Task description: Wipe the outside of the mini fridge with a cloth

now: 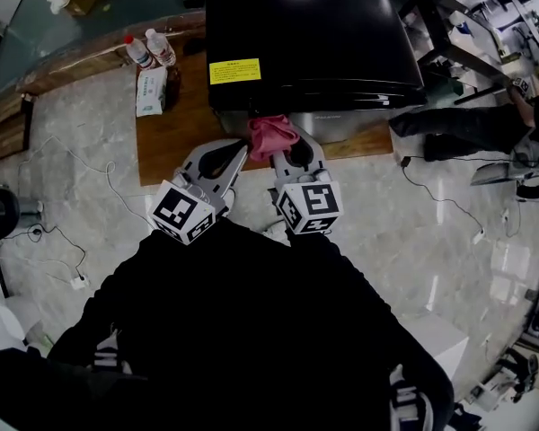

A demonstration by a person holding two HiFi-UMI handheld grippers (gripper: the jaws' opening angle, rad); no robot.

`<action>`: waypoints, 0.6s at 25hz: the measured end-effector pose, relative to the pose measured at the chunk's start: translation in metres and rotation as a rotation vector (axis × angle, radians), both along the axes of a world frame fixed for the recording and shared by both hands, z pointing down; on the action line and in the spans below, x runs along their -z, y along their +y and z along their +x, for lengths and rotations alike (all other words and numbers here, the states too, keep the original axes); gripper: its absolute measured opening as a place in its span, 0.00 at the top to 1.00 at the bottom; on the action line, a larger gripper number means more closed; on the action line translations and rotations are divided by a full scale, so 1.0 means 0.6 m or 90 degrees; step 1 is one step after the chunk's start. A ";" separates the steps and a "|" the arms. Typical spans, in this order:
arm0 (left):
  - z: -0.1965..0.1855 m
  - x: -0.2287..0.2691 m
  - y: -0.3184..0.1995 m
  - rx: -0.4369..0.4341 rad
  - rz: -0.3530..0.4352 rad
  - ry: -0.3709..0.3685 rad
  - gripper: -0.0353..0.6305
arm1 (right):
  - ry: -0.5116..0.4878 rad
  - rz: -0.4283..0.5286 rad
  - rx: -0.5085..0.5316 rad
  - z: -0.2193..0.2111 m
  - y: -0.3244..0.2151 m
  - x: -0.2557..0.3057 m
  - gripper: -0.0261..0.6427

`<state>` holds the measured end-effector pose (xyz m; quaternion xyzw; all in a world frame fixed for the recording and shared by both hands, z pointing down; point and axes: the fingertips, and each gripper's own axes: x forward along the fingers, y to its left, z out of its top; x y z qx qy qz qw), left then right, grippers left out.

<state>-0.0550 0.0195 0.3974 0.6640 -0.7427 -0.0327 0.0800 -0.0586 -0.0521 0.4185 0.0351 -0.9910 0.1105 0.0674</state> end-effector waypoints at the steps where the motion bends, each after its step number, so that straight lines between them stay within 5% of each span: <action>1: 0.008 0.000 -0.012 -0.007 0.001 -0.002 0.94 | 0.000 0.000 -0.006 0.007 -0.013 -0.001 0.82; 15: 0.103 -0.011 -0.182 -0.034 0.027 -0.021 0.94 | 0.004 0.036 -0.057 0.109 -0.217 -0.002 0.81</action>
